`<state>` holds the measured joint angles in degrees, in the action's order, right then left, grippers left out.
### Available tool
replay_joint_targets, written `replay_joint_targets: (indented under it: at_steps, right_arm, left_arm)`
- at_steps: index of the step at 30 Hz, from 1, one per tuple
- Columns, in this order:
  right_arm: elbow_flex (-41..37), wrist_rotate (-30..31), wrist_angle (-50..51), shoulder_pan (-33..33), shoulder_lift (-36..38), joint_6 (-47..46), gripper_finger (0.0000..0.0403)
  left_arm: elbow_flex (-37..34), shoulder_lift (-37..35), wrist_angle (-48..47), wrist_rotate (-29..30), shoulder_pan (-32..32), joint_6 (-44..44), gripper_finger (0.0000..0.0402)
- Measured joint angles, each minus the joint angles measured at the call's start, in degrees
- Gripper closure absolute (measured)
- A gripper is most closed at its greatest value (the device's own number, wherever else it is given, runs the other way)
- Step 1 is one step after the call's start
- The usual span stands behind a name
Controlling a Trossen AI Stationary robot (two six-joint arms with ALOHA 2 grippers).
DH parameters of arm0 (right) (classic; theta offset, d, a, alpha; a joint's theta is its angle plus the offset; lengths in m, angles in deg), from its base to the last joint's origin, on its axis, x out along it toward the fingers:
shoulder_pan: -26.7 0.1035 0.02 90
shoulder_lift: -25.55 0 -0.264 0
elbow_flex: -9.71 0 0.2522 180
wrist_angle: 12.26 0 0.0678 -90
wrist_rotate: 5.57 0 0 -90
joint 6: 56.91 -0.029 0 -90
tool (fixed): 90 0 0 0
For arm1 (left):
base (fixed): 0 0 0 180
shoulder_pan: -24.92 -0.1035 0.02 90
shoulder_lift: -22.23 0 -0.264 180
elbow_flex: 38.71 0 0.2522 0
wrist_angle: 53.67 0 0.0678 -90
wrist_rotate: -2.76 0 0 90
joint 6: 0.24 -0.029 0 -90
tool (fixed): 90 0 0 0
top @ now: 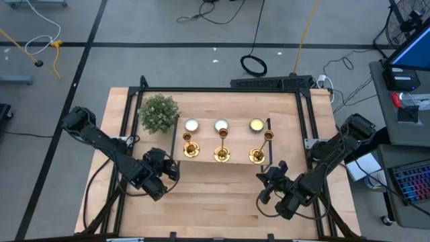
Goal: Pick & Place candle stick holders
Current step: Adjust the shelf
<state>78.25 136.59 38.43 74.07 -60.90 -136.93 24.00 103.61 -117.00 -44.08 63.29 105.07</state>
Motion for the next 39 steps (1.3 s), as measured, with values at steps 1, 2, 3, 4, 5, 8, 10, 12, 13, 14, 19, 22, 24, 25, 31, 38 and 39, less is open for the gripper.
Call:
replay_joint_targets:
  at_steps: [1,2,3,4,5,8,10,12,13,14,19,22,24,25,31,38,39]
  right_arm:
    - [0.0,0.0,0.5,0.0,0.0,-0.5,0.0403]
    - [0.0,-0.1,1.1,0.0,0.0,-0.8,0.0403]
    - [0.0,-0.2,1.8,0.0,0.0,-1.2,0.0403]
    - [0.0,-0.3,2.5,0.0,0.0,-1.7,0.0403]
    - [0.0,-0.4,3.2,0.0,0.0,-1.9,0.0403]
    - [0.0,-1.5,4.8,0.0,0.0,-2.0,0.0403]
    - [0.0,-1.5,5.7,0.0,0.0,-2.9,0.0403]
    - [0.0,-1.5,6.9,0.0,0.0,-4.0,0.0403]
    - [0.0,-1.5,7.4,0.0,0.0,-4.5,0.0403]
    - [0.0,-1.5,7.9,0.0,0.0,-5.1,0.0403]
    - [0.0,-3.0,10.2,0.0,0.0,-6.3,0.0403]
    - [0.0,-3.0,10.5,0.0,0.0,-6.3,0.0403]
    - [0.0,-3.0,10.7,0.0,0.0,-6.3,0.0403]
    - [0.0,-3.0,10.8,0.0,0.0,-6.3,0.0403]
    - [0.0,-3.0,11.9,0.0,0.0,-6.3,0.0403]
    - [0.0,-3.0,11.8,0.2,0.0,-6.3,0.0403]
    - [0.0,-3.0,11.8,0.4,0.0,-6.3,0.0403]
  left_arm:
    - [0.0,0.0,0.0,0.0,0.0,0.0,0.0402]
    - [0.0,0.0,0.1,0.0,0.0,0.1,0.0402]
    - [0.0,0.0,0.1,0.0,0.0,0.2,0.0402]
    - [0.0,0.0,0.1,0.0,0.0,0.3,0.0402]
    - [0.0,0.0,0.1,0.0,0.0,0.3,0.0402]
    - [0.0,0.0,0.4,0.0,0.1,0.5,0.0402]
    - [0.0,0.0,0.7,0.1,0.1,0.7,0.0402]
    - [0.0,0.0,0.9,0.2,0.1,0.7,0.0402]
    - [0.0,0.0,1.0,0.2,0.1,0.7,0.0402]
    - [0.0,0.0,1.2,0.3,0.1,0.7,0.0402]
    - [0.1,0.0,1.8,1.1,0.1,0.6,0.0402]
    - [0.1,0.0,2.0,1.4,0.1,0.6,0.0402]
    - [0.1,0.0,2.2,1.4,0.1,0.6,0.0402]
    - [0.1,0.0,2.4,1.5,0.1,0.6,0.0402]
    - [0.1,0.0,3.5,1.9,0.2,0.6,0.0402]
    - [0.1,0.0,2.9,2.1,0.4,0.6,0.0402]
    - [0.3,0.0,1.9,2.0,0.4,1.1,0.0402]
